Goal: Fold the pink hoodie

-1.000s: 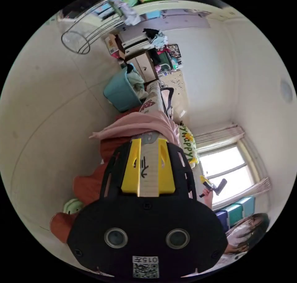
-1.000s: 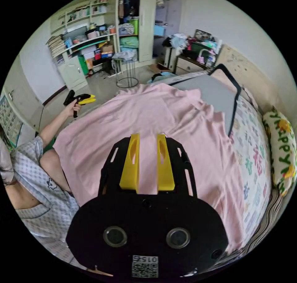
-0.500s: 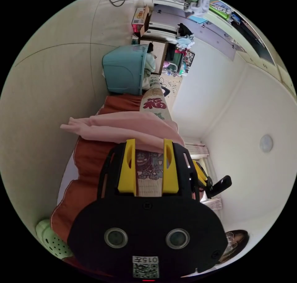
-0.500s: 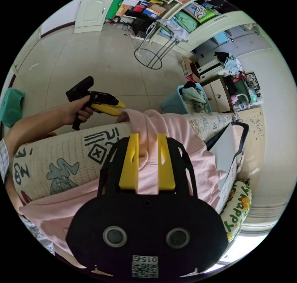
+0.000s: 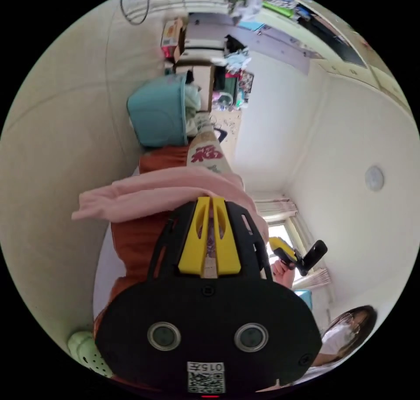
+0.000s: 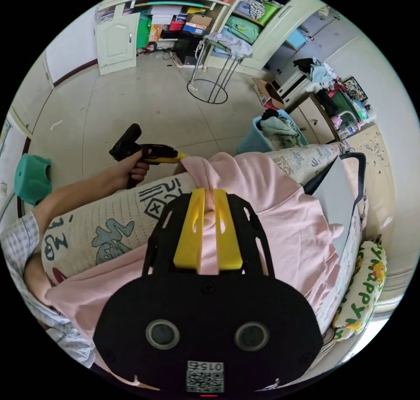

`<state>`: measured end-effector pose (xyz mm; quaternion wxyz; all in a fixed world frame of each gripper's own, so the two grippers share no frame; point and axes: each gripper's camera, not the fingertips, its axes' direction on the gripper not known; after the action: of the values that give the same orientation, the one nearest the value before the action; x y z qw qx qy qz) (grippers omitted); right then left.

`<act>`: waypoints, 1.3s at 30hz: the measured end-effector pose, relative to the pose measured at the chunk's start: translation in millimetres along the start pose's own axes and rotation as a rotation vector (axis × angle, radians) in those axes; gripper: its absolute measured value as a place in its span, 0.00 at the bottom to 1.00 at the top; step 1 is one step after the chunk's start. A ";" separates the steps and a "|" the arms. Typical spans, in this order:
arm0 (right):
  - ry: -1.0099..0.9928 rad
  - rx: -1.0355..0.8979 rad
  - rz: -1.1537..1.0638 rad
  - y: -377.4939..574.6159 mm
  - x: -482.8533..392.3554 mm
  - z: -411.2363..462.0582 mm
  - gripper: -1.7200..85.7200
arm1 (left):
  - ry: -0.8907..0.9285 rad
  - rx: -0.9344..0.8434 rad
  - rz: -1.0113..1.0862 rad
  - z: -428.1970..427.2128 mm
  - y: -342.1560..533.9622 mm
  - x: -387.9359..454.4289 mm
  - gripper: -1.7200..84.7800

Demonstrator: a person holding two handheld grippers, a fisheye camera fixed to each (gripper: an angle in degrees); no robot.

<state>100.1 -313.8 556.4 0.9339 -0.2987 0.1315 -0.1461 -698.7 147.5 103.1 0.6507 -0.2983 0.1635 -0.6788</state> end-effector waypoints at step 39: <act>-0.176 0.254 0.352 510.6 -88.1 -148.5 0.14 | -0.632 -1.124 1.365 194.8 691.5 331.9 0.14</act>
<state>68.5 37.7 149.0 0.9829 -0.1628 0.0801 0.0303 -26.6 -214.7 -105.4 0.6829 -0.5791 0.4226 0.1407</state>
